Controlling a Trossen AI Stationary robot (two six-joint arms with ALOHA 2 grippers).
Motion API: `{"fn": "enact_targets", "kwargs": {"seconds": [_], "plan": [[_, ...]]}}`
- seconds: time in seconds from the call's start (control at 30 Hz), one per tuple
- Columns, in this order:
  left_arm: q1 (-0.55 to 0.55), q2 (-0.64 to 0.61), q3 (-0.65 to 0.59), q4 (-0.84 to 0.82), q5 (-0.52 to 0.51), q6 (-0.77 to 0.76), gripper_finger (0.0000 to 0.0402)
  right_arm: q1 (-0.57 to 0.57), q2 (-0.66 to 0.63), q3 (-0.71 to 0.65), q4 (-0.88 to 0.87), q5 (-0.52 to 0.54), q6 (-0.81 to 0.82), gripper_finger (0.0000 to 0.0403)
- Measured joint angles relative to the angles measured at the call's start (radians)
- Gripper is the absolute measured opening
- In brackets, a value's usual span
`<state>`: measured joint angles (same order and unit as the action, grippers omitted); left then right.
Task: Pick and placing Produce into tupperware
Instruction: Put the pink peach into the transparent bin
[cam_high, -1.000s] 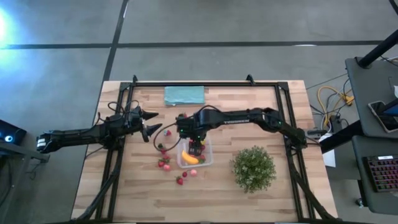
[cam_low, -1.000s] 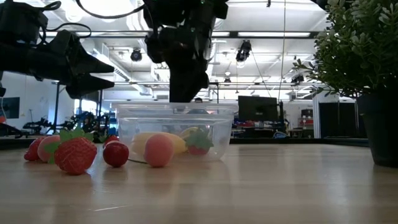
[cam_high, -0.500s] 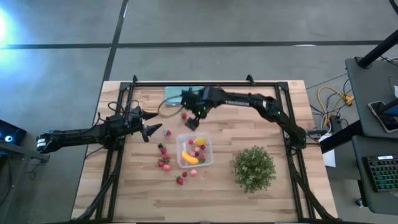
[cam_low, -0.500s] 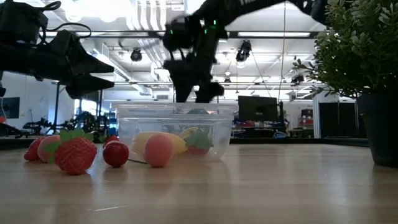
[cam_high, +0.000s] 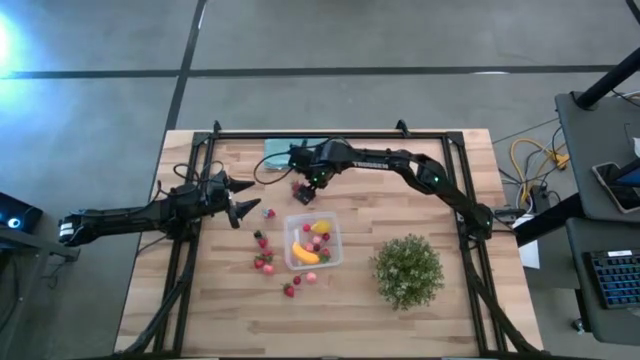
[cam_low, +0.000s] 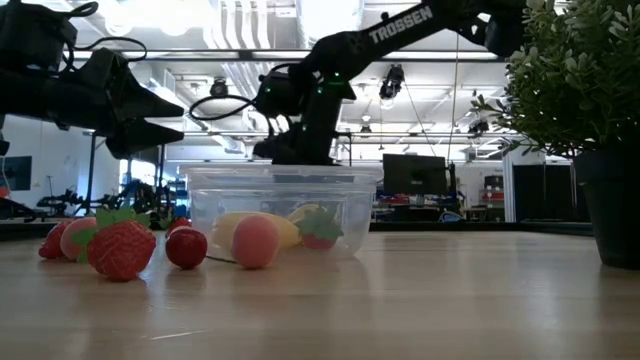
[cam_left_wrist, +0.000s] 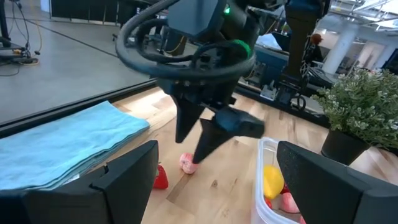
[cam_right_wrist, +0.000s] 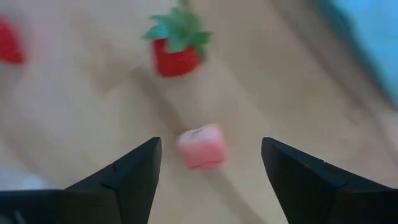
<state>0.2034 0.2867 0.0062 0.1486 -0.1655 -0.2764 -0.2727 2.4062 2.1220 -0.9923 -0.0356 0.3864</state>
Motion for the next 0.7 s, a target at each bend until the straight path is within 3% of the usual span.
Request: {"fn": "enact_targets", "kwargs": {"seconds": [0.2, 0.33, 0.47, 0.7], "plan": [[0.000, 0.001, 0.000, 0.000, 0.000, 0.000, 0.0314, -0.008, 0.000, -0.002, 0.006, 0.055, -0.046, 0.0257], [0.000, 0.000, 0.000, 0.000, 0.000, 0.000, 0.0314, -0.007, 0.000, -0.021, 0.018, 0.050, -0.055, 0.0252], [0.000, 0.001, 0.000, 0.000, 0.000, 0.000, 0.0314, -0.007, 0.002, -0.050, 0.041, -0.028, -0.056, 0.0251], [0.000, 0.000, 0.000, 0.000, 0.000, 0.000, 0.0314, -0.012, 0.002, -0.059, 0.050, 0.011, -0.058, 0.0251]]}}
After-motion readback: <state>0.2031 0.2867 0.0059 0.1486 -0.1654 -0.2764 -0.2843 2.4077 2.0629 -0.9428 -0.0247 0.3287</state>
